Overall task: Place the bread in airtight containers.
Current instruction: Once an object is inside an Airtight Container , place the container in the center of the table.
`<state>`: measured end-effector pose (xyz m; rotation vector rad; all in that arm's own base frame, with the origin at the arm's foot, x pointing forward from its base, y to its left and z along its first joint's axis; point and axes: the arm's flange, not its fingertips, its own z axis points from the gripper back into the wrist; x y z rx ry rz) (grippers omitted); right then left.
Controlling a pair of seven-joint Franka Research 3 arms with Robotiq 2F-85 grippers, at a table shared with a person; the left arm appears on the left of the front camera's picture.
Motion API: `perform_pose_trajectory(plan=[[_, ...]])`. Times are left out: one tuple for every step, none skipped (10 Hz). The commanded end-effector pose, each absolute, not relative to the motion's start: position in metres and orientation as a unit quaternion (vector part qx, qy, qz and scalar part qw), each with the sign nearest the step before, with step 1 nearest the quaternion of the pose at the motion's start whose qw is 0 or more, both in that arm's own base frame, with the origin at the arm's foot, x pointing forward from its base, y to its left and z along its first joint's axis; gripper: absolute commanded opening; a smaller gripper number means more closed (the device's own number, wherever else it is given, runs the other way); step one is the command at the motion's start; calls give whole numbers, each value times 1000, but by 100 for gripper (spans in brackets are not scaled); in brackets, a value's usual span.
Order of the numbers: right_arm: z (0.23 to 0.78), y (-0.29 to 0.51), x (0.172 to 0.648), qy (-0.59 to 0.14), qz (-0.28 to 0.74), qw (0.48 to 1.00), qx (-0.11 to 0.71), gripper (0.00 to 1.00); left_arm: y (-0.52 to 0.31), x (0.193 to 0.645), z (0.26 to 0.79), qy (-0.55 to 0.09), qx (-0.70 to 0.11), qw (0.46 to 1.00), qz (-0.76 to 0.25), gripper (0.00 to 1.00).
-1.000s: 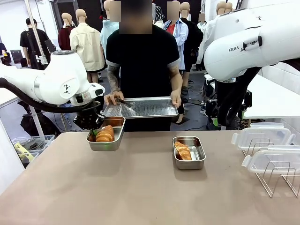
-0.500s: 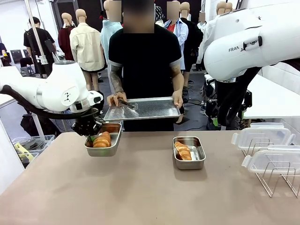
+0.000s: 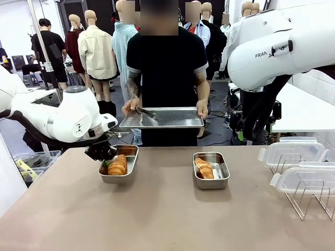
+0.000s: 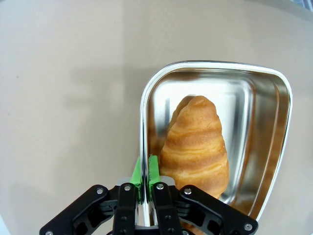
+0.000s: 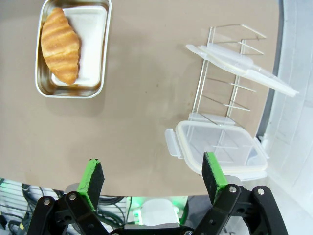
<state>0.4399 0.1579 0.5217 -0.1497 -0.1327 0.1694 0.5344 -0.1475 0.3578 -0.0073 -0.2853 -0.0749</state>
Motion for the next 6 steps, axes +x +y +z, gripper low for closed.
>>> perform_pose_trajectory(plan=[[520, 158, 440, -70, 83, 992, -70, 100, -149, 539, 348, -151, 5, 988, -40, 0], [520, 158, 440, -70, 83, 992, -70, 100, -149, 542, 343, -137, 10, 990, -36, 0], [520, 158, 440, -70, 83, 992, -70, 100, -150, 542, 340, -130, 9, 991, -34, 0], [520, 158, 440, -70, 83, 992, -70, 100, -149, 544, 338, -116, 3, 993, -33, 0], [520, 158, 440, -70, 83, 992, -70, 100, -149, 544, 335, -110, 1, 993, -30, 0], [520, 158, 440, -70, 83, 992, -70, 100, -149, 544, 336, -104, -3, 994, -31, 0]])
